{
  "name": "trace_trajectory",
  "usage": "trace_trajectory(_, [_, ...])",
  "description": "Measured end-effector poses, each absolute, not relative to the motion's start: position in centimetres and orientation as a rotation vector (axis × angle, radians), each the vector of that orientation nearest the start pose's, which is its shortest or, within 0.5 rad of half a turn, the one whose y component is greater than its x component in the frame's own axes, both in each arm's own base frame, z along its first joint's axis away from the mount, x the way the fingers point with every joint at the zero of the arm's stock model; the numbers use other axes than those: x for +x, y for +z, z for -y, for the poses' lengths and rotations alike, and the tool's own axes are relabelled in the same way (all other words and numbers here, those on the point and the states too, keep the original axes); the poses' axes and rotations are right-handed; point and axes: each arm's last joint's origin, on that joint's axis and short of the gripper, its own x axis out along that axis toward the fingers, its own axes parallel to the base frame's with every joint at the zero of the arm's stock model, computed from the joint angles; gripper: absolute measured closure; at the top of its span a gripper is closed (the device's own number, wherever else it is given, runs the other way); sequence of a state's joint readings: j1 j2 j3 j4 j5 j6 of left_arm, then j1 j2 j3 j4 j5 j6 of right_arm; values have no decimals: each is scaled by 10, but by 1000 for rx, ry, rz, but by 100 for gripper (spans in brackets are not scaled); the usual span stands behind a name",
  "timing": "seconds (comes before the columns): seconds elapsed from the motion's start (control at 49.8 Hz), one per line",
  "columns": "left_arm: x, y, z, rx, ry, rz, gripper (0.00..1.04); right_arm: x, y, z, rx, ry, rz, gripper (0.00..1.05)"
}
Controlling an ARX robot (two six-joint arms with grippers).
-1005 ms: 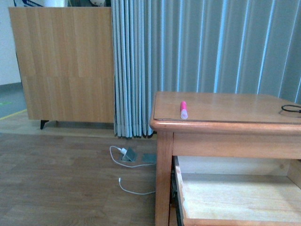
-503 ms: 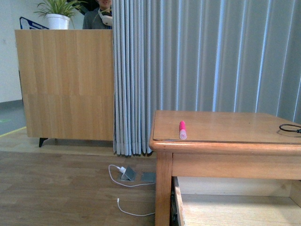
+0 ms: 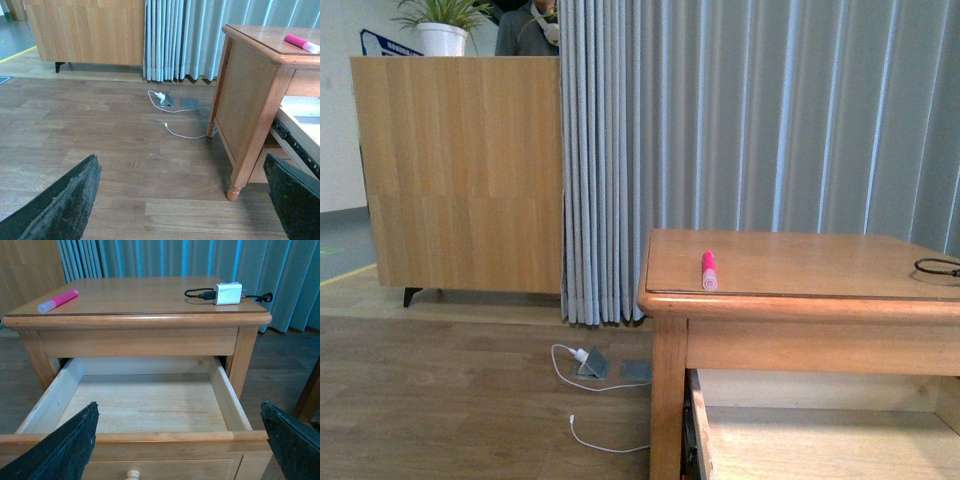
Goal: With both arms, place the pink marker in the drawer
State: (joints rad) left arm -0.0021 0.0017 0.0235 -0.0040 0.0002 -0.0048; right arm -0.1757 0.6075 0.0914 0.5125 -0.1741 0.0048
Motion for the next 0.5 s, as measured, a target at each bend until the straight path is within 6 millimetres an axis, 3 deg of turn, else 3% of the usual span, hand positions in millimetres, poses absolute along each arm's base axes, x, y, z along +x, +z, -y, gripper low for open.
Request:
trace_trajectory(0.382, [96,171,0,-5,-2,18,6,141,185,20,5,-2,-4,8])
trace_trajectory(0.503, [101,164,4,-106,199,-66,6,141,185,20,5,-2,-4,8])
